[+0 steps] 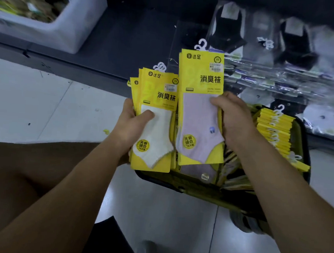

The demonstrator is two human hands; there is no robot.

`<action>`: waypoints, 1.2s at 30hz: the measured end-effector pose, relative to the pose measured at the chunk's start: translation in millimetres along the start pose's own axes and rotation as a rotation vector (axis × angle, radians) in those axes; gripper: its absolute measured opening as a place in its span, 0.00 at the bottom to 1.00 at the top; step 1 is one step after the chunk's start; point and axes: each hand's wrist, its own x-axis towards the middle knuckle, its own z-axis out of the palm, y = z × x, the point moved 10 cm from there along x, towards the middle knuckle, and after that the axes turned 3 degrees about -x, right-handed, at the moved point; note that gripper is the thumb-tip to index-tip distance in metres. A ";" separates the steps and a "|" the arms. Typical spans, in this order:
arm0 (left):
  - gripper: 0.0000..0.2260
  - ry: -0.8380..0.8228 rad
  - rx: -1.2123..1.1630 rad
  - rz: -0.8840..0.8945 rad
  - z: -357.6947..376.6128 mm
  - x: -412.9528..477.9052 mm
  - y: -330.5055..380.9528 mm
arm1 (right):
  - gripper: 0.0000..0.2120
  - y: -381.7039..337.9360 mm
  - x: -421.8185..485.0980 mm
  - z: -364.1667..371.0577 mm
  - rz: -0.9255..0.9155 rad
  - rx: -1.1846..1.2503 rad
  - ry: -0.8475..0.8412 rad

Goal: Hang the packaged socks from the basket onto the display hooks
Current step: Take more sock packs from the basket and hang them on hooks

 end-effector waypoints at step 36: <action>0.25 -0.028 -0.129 -0.071 -9.8 24.3 -13.1 | 0.32 217.1 112.1 -3.0 0.095 -1.326 -0.166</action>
